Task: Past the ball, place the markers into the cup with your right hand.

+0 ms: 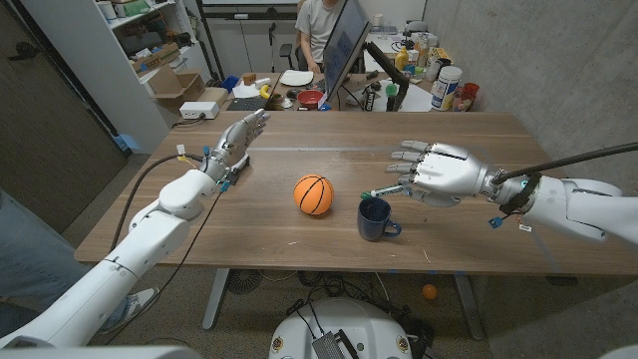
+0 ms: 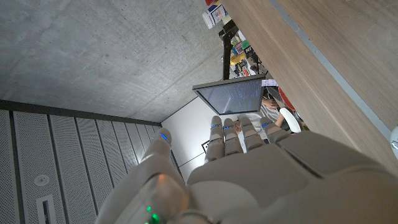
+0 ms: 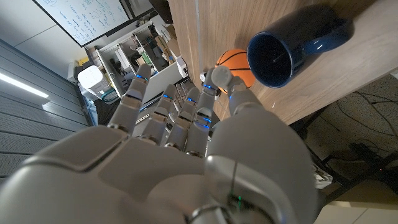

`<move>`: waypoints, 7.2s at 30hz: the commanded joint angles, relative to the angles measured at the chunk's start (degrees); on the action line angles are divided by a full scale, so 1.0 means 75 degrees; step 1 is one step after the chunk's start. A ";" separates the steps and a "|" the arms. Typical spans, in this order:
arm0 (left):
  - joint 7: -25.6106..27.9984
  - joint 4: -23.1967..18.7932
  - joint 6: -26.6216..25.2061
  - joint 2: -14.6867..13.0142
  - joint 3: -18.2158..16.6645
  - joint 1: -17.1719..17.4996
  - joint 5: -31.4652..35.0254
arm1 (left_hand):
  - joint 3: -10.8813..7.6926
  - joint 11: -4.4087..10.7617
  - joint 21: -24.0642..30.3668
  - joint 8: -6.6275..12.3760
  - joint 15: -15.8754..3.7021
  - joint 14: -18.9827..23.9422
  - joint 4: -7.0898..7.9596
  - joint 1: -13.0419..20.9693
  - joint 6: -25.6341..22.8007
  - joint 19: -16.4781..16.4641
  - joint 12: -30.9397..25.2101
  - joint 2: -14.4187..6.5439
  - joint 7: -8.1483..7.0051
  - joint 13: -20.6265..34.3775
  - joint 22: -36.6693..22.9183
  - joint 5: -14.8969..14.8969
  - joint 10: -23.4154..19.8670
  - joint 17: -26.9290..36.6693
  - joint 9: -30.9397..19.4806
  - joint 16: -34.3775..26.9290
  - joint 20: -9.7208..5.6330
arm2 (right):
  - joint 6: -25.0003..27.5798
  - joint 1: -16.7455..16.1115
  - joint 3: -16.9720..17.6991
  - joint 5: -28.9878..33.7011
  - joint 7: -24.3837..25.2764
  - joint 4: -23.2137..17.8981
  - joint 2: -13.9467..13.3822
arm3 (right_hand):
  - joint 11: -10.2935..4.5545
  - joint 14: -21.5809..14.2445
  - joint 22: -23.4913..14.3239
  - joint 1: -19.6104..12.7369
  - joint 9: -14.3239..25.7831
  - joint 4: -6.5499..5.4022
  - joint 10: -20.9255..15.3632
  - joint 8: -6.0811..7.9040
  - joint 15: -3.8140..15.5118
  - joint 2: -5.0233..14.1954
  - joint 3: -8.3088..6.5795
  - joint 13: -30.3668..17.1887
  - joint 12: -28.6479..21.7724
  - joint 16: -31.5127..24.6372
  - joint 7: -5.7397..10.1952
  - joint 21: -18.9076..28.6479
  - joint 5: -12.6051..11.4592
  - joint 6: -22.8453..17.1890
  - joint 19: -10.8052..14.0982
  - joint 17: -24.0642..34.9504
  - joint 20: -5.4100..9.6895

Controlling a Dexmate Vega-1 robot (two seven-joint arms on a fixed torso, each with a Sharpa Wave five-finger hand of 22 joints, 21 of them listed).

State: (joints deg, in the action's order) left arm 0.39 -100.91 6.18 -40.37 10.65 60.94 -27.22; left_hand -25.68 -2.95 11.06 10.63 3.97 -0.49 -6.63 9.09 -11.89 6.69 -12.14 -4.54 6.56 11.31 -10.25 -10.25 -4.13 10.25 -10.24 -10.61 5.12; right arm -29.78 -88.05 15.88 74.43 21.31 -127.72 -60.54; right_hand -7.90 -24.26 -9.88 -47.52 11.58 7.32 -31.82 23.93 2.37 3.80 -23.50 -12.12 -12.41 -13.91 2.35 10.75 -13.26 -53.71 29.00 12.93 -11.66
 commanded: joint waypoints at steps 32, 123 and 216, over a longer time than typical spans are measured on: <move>0.0168 -0.0484 -0.0088 -0.0056 -0.0355 0.0431 0.0072 | 0.0010 0.0000 0.0020 0.0039 0.0077 -0.0044 0.0017 0.0048 -0.0042 0.0122 -0.0006 0.0014 -0.0011 0.0021 -0.0037 -0.0007 0.0017 0.0034 -0.0033 -0.0027 -0.0005 | 0.0086 -0.0692 0.0705 0.0480 0.0173 0.0605 -0.0454 | -0.0205 -0.0184 -0.0004 0.0010 0.0043 0.0013 -0.0131 0.0187 0.0416 0.0089 -0.0130 -0.0059 -0.0042 0.0061 0.0950 -0.0016 -0.0094 -0.1061 -0.0199 0.0072 0.0259; -0.0090 0.0078 0.0746 0.0080 -0.0461 0.0601 -0.0330 | 0.0016 0.0003 0.0049 0.0040 0.0084 -0.0065 0.0021 0.0049 -0.0052 0.0197 -0.0010 0.0008 -0.0013 0.0020 -0.0044 -0.0008 0.0025 0.0034 -0.0033 -0.0033 0.0010 | 0.0357 0.0948 -0.0932 0.0318 -0.0796 -0.0232 -0.1053 | -0.0041 0.0264 -0.0021 0.0341 0.0250 0.0181 0.0507 -0.0073 0.0180 -0.0497 -0.0319 -0.0242 0.0068 0.0271 0.1373 0.0003 -0.0065 0.0532 -0.1247 0.0335 0.0306; -0.0317 0.0455 0.0863 -0.0005 -0.0230 0.0170 -0.0111 | 0.0026 0.0000 0.0069 0.0034 0.0082 -0.0077 0.0022 0.0046 -0.0041 0.0209 -0.0013 0.0013 -0.0028 0.0019 -0.0044 -0.0008 0.0028 0.0034 -0.0033 -0.0033 0.0013 | 0.2521 0.2213 -0.3514 -0.2593 -0.0198 0.0683 -0.0251 | 0.0629 -0.0255 -0.0035 0.2198 0.0210 -0.0404 0.0249 -0.1023 -0.0575 -0.1048 -0.0068 -0.0290 -0.0195 0.0059 0.1317 0.0364 -0.0228 0.2699 -0.0045 0.0088 -0.0085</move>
